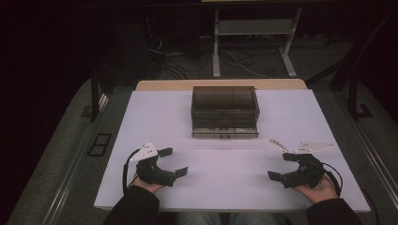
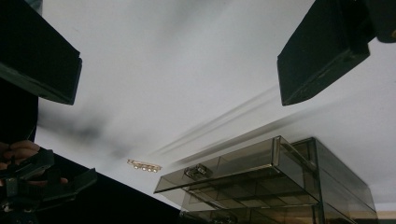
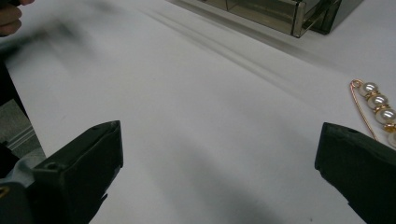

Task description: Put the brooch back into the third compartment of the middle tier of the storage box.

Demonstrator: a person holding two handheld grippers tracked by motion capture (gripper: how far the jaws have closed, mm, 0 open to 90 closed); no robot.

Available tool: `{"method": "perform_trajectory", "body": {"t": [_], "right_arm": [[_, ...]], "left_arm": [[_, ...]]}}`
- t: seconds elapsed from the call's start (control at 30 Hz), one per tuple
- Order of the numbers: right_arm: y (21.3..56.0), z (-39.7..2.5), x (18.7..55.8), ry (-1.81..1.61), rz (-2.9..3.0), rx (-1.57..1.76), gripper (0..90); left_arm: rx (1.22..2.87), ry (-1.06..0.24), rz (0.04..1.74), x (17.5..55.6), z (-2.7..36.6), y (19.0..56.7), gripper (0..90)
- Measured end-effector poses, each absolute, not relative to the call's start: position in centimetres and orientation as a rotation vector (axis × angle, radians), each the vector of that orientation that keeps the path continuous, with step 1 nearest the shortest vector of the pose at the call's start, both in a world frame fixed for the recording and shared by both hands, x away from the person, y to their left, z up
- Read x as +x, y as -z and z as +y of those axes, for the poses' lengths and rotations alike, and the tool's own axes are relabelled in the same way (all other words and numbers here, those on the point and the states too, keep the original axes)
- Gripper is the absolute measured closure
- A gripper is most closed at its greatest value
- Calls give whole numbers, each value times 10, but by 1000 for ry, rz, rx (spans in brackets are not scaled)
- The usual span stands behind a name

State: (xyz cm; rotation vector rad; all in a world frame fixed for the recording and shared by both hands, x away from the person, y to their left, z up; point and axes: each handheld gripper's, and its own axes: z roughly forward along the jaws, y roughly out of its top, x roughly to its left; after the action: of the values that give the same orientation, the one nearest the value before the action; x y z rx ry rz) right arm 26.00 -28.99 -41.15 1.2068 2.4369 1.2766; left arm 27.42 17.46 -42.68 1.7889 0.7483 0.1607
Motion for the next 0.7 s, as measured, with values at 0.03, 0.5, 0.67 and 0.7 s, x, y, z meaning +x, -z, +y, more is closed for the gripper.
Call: {"method": "perform_trajectory", "body": {"t": [0.03,0.5,0.67,0.7], "right_arm": [[411,-290,261,-1275,2442,1205,6],[400,-289,271,-1218,2491,1200,6],[395,-290,274,-1207,2502,1196,6],[392,-291,275,-1206,2505,1186,6]], "left_arm": [[1787,-162,751,274,175,427,0],[1796,-162,747,274,174,427,0],[1798,-160,748,274,174,427,0],[1798,-160,749,274,174,427,0]]}}
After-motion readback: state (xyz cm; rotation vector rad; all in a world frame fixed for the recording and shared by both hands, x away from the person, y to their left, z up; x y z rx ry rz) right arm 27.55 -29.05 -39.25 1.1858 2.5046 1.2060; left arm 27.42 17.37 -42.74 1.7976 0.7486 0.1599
